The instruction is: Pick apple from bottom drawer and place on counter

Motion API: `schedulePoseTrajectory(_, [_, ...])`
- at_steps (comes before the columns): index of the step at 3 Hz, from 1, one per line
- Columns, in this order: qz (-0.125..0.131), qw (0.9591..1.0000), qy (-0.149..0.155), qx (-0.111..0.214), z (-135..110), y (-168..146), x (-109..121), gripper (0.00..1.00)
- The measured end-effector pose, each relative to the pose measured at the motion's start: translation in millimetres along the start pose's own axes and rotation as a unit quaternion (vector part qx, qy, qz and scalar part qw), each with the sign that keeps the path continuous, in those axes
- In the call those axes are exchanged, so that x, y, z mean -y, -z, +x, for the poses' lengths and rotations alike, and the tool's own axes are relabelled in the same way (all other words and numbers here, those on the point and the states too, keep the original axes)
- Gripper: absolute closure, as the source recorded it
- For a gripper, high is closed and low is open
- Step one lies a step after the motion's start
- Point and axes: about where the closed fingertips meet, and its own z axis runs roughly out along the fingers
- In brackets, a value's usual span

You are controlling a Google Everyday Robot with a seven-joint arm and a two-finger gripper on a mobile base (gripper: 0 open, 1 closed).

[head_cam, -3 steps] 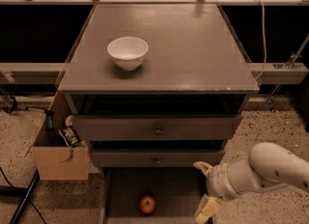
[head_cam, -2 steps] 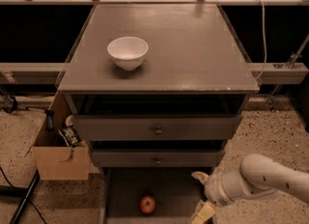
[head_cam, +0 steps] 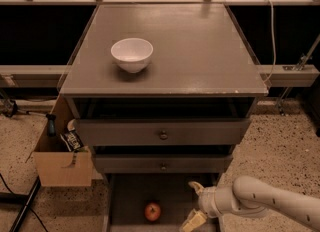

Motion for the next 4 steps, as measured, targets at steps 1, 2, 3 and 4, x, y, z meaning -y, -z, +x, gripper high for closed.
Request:
schedulePoseTrajectory(1, [0.001, 1.0000, 0.003, 0.002, -1.1, -0.7, -1.8, 0.00])
schedulePoseTrajectory(2, [0.006, 0.9999, 0.014, 0.008, -5.3, -0.6, -6.2, 0.00])
schedulePoseTrajectory(3, [0.011, 0.9999, 0.011, 0.006, 3.0, -19.3, 2.9, 0.00])
schedulePoseTrajectory(4, [0.006, 1.0000, -0.002, 0.006, 19.6, -48.7, 13.0, 0.00])
